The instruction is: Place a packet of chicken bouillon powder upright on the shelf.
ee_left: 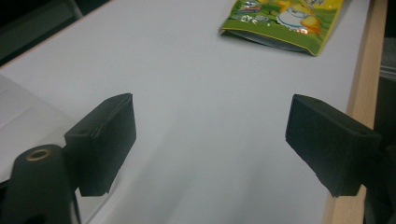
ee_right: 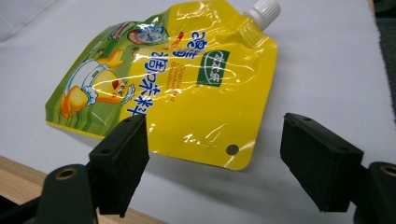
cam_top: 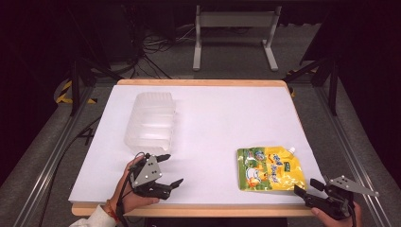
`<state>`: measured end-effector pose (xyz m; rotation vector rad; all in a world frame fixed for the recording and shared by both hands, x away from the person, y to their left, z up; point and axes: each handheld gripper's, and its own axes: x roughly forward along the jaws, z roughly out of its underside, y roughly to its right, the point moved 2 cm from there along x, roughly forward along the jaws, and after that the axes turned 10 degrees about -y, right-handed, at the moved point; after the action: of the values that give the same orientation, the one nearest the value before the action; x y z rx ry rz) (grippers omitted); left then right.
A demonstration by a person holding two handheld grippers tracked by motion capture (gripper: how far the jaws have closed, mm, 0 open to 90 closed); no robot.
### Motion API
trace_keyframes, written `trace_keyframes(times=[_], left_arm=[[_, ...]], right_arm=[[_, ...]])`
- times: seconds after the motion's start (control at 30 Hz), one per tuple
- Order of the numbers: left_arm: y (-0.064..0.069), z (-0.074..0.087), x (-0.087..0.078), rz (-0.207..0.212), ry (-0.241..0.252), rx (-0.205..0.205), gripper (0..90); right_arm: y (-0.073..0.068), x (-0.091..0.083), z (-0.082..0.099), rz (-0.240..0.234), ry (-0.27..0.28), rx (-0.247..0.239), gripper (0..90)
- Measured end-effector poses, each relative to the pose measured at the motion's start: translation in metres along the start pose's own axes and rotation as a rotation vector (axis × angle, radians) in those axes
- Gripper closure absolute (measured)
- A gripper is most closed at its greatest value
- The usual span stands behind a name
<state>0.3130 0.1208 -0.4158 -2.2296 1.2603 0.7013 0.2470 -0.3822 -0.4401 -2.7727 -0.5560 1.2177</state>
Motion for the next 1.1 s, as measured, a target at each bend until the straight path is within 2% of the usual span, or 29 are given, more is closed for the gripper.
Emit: trace_keyframes(times=[0.03,0.07,0.17,0.23,0.33,0.4,0.43,0.5,0.6,0.67,0.73,0.87,0.97,1.1], left_arm=[[0.003,-0.002,0.006,0.015,-0.013,0.015,15.8],[0.003,-0.002,0.006,0.015,-0.013,0.015,15.7],[0.006,0.0,0.014,0.057,-0.029,0.002,15.2],[0.006,0.004,0.019,0.07,-0.057,0.013,14.8],[0.006,0.005,0.023,0.079,-0.066,0.011,14.6],[0.006,0.005,0.025,0.087,-0.072,0.01,14.5],[0.006,0.006,0.026,0.086,-0.078,0.013,14.2],[0.007,0.006,0.027,0.087,-0.087,0.013,14.2],[0.009,0.006,0.028,0.085,-0.094,0.02,13.9],[0.009,0.006,0.028,0.089,-0.089,0.015,13.9],[0.01,0.005,0.03,0.092,-0.093,0.014,13.8],[0.01,0.004,0.032,0.092,-0.104,0.02,13.5],[0.009,0.003,0.034,0.091,-0.106,0.009,13.3],[0.009,0.002,0.035,0.089,-0.108,0.017,13.2]], right_arm=[[0.001,-0.001,0.001,0.006,0.005,0.007,22.4],[0.001,-0.001,0.001,0.006,0.005,0.007,22.4],[0.003,-0.002,0.002,-0.007,0.012,0.031,21.5],[0.004,0.004,0.004,-0.011,-0.013,0.039,21.3],[0.005,0.01,0.005,-0.023,-0.031,0.051,21.3],[0.006,0.016,0.005,-0.047,-0.052,0.074,20.3],[0.007,0.019,0.003,-0.07,-0.037,0.09,20.4],[0.007,0.019,0.003,-0.079,-0.034,0.097,20.5],[0.004,0.025,0.001,-0.177,-0.021,0.114,23.0],[0.0,0.029,-0.001,-0.218,-0.015,0.114,23.3],[-0.004,0.035,-0.005,-0.262,-0.01,0.115,27.2],[-0.012,0.044,-0.016,-0.299,0.019,0.097,31.6],[-0.02,0.053,-0.021,-0.302,0.007,0.09,39.4],[-0.032,0.062,-0.031,-0.279,0.015,0.067,52.0]])
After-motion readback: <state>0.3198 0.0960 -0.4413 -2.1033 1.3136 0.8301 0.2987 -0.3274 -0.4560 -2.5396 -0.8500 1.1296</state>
